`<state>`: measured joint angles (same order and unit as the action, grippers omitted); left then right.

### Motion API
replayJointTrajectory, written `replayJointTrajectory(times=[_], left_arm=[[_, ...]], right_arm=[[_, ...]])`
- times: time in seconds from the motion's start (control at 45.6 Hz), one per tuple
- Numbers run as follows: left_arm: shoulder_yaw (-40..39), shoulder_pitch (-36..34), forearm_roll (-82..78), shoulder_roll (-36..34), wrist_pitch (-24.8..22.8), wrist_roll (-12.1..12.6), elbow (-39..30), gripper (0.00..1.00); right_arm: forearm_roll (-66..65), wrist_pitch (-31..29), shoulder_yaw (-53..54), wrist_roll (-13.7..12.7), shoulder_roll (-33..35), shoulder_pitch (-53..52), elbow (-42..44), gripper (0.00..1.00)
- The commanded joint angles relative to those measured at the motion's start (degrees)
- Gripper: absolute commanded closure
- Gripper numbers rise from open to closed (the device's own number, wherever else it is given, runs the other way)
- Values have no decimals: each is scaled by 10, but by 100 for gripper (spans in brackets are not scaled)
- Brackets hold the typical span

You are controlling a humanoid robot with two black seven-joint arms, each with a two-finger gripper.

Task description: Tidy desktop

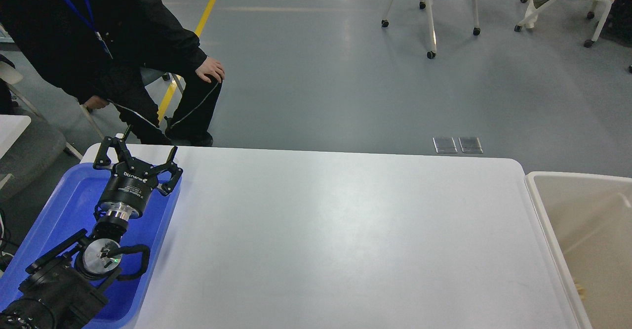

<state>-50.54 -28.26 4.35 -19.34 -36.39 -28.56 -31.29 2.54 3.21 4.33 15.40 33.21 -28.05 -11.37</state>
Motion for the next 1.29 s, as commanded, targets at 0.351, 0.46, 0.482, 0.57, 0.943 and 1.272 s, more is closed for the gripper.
replayJointTrajectory(times=[0.351, 0.46, 0.482, 0.57, 0.943, 1.272], left_arm=[[0, 0, 0, 0, -1, 0, 0, 0], [0, 0, 0, 0, 0, 0, 0, 0], [0, 0, 0, 0, -1, 0, 0, 0], [0, 0, 0, 0, 0, 0, 0, 0], [0, 0, 0, 0, -1, 0, 0, 0], [0, 0, 0, 0, -1, 0, 0, 0]], right_arm=[[-9, 7, -3, -6, -29, 4, 40, 100], [-10, 1, -3, -6, -44, 4, 71, 100], [-10, 1, -3, -6, -45, 4, 72, 100], [-10, 0, 2, -6, -41, 1, 72, 97], [-33, -3, -22, -1, -46, 9, 72, 100], [-34, -5, -24, -1, -47, 8, 72, 100]])
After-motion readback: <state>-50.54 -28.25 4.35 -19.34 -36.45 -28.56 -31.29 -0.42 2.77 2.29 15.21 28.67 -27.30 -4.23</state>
